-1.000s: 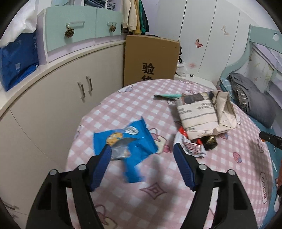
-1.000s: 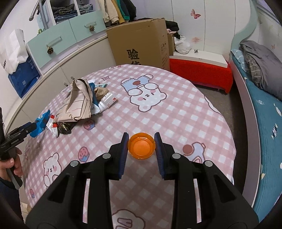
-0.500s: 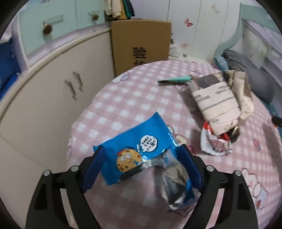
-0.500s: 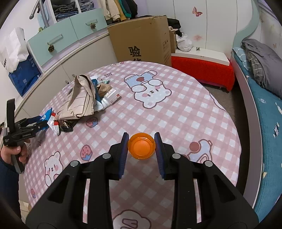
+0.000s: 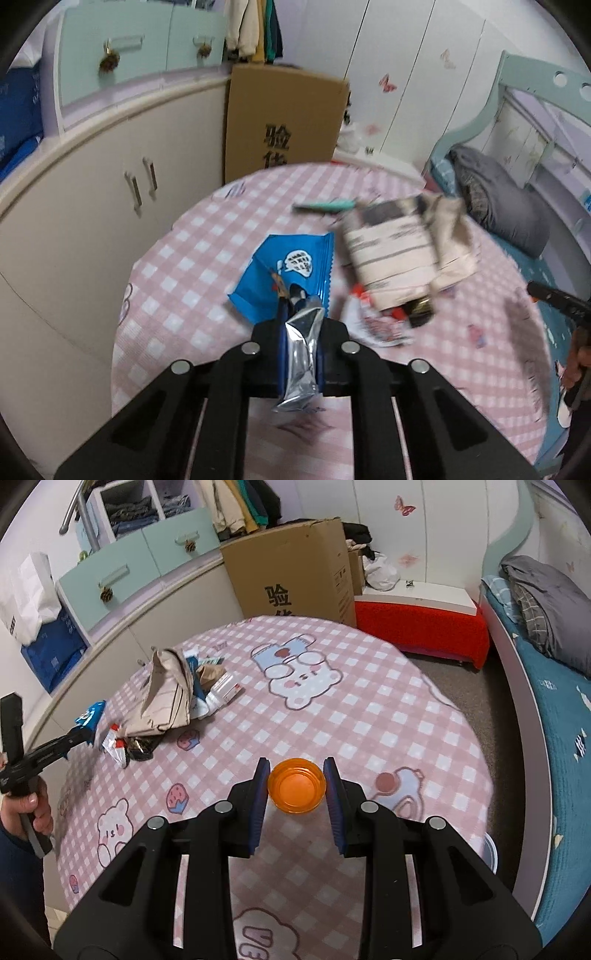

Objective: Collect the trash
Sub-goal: 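Carry the blue cookie packet in the left tool to the bin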

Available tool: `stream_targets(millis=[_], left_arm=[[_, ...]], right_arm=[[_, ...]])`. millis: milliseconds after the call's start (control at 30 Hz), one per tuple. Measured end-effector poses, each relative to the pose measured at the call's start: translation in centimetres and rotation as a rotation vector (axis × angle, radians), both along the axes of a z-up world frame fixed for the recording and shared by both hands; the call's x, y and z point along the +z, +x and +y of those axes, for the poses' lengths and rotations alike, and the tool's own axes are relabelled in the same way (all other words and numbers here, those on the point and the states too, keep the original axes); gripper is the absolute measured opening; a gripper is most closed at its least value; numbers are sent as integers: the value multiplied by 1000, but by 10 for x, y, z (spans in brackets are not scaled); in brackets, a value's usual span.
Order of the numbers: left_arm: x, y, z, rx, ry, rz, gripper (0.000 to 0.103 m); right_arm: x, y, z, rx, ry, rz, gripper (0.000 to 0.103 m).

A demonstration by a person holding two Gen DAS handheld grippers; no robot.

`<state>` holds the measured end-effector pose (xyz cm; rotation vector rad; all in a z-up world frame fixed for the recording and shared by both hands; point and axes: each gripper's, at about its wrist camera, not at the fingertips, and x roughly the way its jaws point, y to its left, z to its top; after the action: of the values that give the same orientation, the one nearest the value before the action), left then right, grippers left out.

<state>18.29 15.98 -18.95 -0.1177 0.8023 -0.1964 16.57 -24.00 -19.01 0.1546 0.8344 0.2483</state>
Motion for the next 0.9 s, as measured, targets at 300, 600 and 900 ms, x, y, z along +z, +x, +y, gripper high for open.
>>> stream_targets(millis=[300,600,900], left_arm=[[54,-29,-91,-112,-27,-118,11],[57,-33,-268,-383,-95,-84,11],[5,-21,-439,-597,-111,76,11]], right_arm=[[19,-24,-53,-73,61,-68,29],[13,-61,-158,-239,129,-102,29],[-54,-105,-292,-511,215,-9,29]])
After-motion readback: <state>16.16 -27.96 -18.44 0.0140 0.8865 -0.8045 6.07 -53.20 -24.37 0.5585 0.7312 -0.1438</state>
